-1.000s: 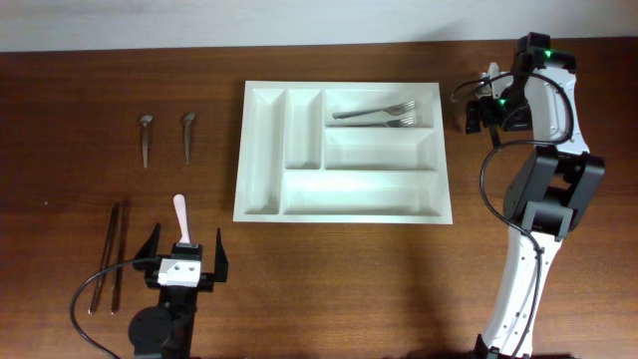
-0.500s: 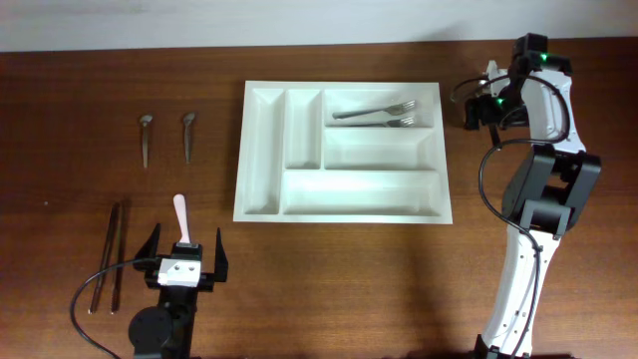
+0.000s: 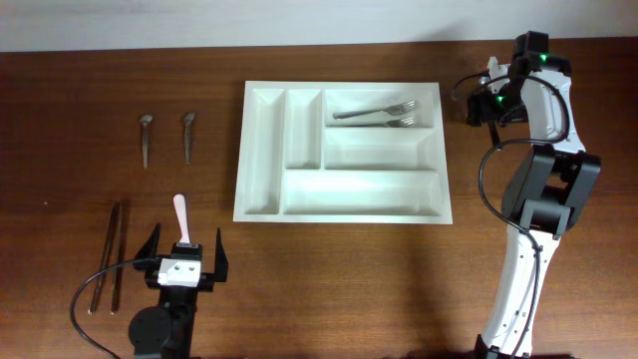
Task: Pack container
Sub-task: 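Move the right gripper over the left silver spoon, then lower the right gripper and grasp the spoon handle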
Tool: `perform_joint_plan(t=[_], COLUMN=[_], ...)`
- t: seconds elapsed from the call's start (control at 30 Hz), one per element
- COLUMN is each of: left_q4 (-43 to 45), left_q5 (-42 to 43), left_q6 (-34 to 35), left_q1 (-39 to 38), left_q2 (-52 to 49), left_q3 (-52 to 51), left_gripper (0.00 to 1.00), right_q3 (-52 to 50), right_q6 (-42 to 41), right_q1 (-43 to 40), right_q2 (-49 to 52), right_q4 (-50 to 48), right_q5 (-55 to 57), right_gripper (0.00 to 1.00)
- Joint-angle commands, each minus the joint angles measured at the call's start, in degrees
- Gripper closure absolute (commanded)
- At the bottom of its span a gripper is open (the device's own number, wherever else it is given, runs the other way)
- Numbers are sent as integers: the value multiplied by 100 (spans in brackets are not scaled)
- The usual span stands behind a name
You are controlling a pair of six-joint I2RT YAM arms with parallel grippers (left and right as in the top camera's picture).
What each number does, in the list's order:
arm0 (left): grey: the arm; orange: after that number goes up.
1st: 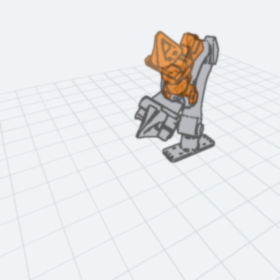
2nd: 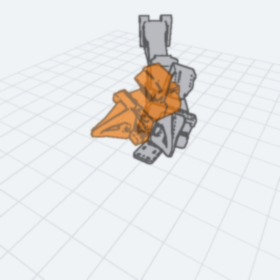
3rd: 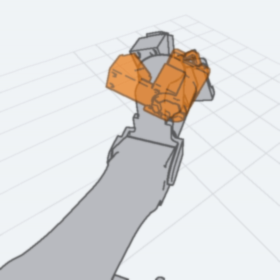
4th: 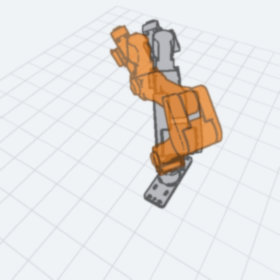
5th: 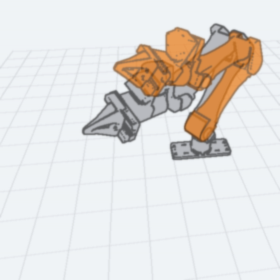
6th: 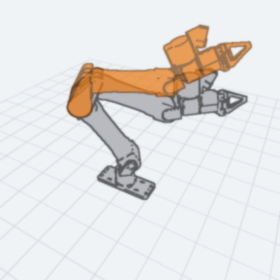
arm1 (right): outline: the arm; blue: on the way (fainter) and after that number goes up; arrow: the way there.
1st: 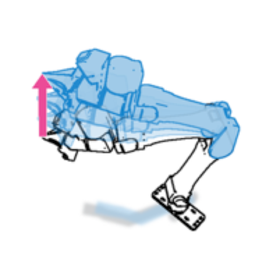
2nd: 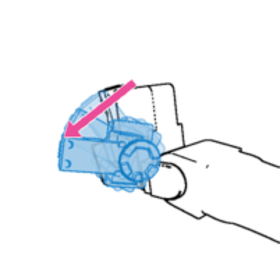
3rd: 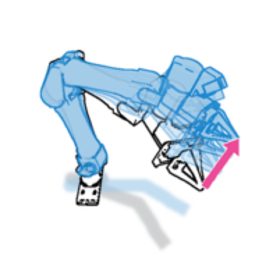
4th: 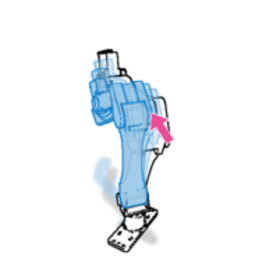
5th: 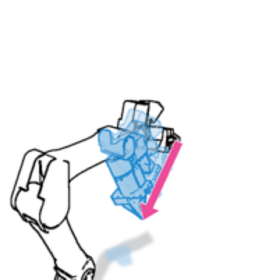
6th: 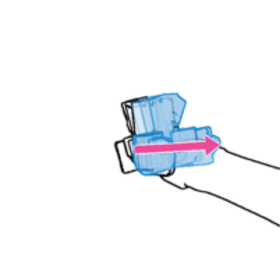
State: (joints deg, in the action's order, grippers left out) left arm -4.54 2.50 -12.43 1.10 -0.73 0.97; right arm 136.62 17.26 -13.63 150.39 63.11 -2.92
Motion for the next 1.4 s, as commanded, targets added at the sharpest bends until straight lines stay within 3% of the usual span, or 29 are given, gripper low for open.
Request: perform_joint_plan(t=[0.0,0.03,0.13,0.17,0.3,0.37,0.47,0.6,0.93,1.13,1.37], left_q4=[-2,0,-2,0,-2,-2,-2,-2,-2,-2,0], left_q5=[-39,-39,-39,-39,-39,-39,-42,-39,-39,-39,-39], left_q6=[13,13,13,13,13,13,13,13,13,13,13], left_q1=[17,20,20,17,20,17,17,20,20,17,20], left_q2=[44,44,44,44,44,44,44,44,44,44,44], left_q3=[-46,-46,-46,-46,-46,-46,-46,-46,-46,-46,-46], left_gripper=[1,1,1,1,1,1,1,1,1,1,1], right_q3=[15,15,15,15,15,15,15,15,50,398,1609], right_q6=[52,55,52,52,52,50,50,50,-44,-435,-1202], right_q1=[0,0,0,0,0,0,0,0,7,7,11], right_q2=[186,188,188,188,188,188,188,188,181,179,168], right_q4=[-17,-20,-37,-39,-50,-81,-133,-146,-205,-205,68], right_q5=[-9,-9,-9,-9,-7,-7,-4,0,-4,-7,-7], right_gripper=[8,11,41,46,56,69,79,80,96,96,96])
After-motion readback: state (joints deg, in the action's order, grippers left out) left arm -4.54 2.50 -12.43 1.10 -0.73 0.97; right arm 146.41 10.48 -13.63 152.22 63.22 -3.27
